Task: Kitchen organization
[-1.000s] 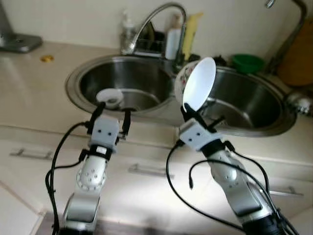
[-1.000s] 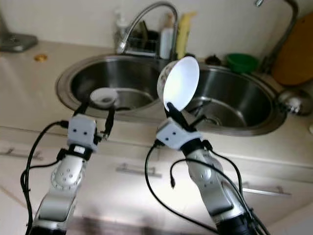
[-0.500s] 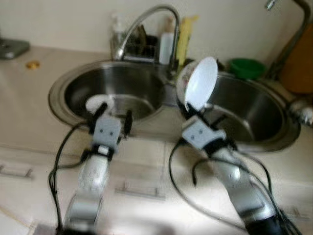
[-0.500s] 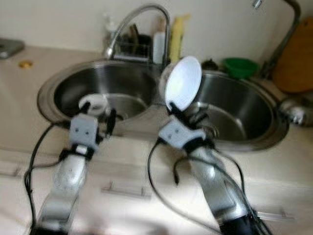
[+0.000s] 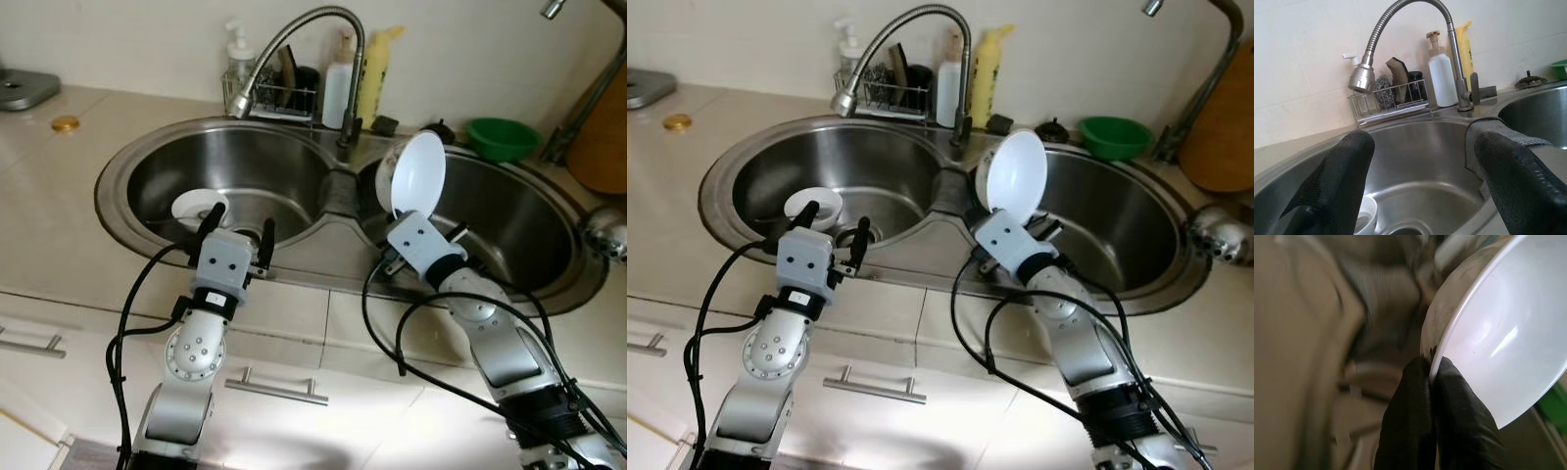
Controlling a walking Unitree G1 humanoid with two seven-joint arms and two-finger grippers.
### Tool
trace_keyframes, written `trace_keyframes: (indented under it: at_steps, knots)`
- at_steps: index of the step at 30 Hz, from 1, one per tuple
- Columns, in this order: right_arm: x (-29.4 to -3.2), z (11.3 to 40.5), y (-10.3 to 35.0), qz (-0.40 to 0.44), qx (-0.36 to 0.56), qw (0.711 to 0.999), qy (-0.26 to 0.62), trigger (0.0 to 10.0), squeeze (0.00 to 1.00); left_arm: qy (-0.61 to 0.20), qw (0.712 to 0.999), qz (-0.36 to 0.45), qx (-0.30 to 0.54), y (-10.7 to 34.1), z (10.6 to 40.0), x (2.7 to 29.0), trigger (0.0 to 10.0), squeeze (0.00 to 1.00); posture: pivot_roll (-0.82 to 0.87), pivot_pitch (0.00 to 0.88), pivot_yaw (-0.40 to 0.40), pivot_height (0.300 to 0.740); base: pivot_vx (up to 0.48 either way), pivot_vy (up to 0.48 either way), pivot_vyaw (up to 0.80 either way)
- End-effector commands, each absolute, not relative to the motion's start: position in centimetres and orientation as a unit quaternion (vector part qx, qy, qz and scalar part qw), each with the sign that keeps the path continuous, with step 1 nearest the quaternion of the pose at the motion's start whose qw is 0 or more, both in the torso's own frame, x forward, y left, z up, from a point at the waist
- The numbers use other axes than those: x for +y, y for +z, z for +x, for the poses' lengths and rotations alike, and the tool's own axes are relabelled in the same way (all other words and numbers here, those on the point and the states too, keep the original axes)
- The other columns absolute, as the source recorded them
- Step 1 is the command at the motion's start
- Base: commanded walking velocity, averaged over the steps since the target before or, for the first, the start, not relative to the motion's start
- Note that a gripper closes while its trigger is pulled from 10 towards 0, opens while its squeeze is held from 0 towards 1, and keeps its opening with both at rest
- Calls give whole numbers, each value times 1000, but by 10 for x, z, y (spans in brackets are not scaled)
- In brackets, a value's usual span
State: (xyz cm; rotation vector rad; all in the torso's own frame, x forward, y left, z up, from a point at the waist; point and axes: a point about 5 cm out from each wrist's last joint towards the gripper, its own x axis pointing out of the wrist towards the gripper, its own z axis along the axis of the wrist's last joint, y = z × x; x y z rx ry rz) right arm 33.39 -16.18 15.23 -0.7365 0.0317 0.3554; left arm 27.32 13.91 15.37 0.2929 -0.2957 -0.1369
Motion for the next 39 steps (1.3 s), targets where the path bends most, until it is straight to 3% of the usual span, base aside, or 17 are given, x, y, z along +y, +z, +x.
trace_keyframes:
  at_steps: [1,6,10,19,25,29,30,31,32,33,39]
  knots:
    - [-174,340,155,-352,40,919,171,10000,0,-69,976,144,-149,155,274,138,10000,0,103,0,-79,740,0,0,0]
    - [-207,356,161,-371,84,914,142,10000,0,-68,976,144,-149,155,274,137,10000,0,105,0,-82,740,0,0,0]
    - [-225,361,153,-387,158,889,188,10000,0,-68,976,144,-149,154,274,137,10000,0,105,0,-85,740,0,0,0]
    - [-240,359,141,-380,244,856,252,10000,0,-66,976,144,-148,154,274,137,10000,0,110,0,-93,740,0,0,0]
    - [-236,355,135,-417,258,815,309,10000,0,-64,977,144,-147,154,274,137,10000,0,113,0,-96,740,0,0,0]
    - [-234,355,135,-422,260,804,328,10000,0,-64,977,144,-146,153,273,137,10000,0,114,0,-96,740,0,0,0]
    - [-234,356,136,-416,259,808,327,10000,118,-64,977,144,-146,153,273,137,10000,0,113,0,-97,740,0,0,0]
    - [-233,357,137,-414,257,810,325,10000,302,-64,977,144,-146,153,273,137,10000,0,113,0,-97,740,0,0,0]
    - [-234,358,138,-416,255,812,320,10000,796,-63,977,144,-145,153,273,137,10000,0,112,0,-96,740,0,0,0]
    - [-234,359,139,-417,252,814,317,10000,1000,-63,977,144,-145,153,273,137,10000,0,112,0,-96,740,0,0,0]
    - [-234,361,141,-395,248,829,308,10000,1000,-64,977,143,-144,152,273,136,10000,0,113,0,-95,740,0,0,0]
